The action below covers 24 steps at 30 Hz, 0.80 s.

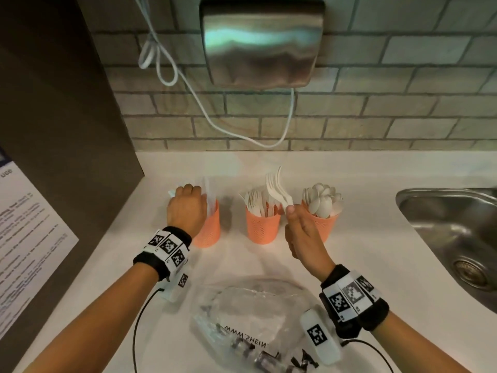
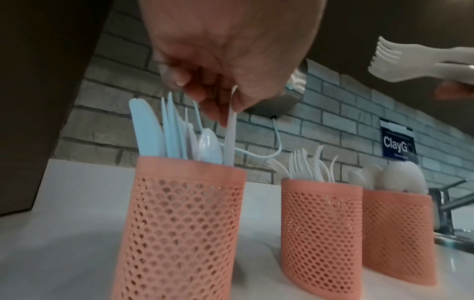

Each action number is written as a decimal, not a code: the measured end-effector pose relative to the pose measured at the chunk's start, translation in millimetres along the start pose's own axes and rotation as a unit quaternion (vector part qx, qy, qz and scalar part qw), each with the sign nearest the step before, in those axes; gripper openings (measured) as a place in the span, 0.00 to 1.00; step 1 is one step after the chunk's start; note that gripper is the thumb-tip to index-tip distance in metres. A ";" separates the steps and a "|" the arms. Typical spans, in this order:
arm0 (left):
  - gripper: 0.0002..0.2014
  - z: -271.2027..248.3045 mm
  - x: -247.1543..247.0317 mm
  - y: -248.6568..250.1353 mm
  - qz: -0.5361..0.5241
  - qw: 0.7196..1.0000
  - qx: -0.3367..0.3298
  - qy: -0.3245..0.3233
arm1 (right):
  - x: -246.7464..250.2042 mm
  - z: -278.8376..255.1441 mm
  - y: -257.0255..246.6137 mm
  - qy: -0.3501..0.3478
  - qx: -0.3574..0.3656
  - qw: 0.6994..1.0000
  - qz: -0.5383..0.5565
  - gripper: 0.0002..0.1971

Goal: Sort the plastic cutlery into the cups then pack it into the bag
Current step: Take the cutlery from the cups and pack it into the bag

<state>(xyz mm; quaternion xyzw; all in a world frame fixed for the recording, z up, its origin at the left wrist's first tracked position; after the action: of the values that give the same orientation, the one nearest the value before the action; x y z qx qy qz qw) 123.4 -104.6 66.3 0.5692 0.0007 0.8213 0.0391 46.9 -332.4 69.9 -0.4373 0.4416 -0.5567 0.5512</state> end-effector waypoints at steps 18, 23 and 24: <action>0.11 -19.8 69.6 65.0 -0.534 0.815 -0.024 -0.224 | -12.8 4.9 -8.1 -0.016 0.024 0.998 0.054 0.14; 0.10 -21.3 55.7 79.5 -0.587 0.771 0.004 -0.247 | -16.9 0.8 -7.6 -0.093 0.027 0.995 -0.020 0.09; 0.08 -19.9 53.7 79.2 -0.589 0.768 0.007 -0.251 | -15.5 0.5 -7.8 -0.114 0.017 0.992 -0.045 0.08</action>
<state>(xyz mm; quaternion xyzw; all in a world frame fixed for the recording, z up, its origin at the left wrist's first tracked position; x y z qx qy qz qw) 81.0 -179.2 113.2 0.6429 0.3318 0.4653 0.5099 45.7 -316.8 77.7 -0.5080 0.3459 -0.5348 0.5798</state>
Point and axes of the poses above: each hand's wrist, its own z-axis towards the middle knuckle, its own x-axis out of the back of the hand, y = z × x, the point moved 1 cm from there along z, towards the middle knuckle, and after that the axes turned 8 degrees about z, right-handed, at the moved point
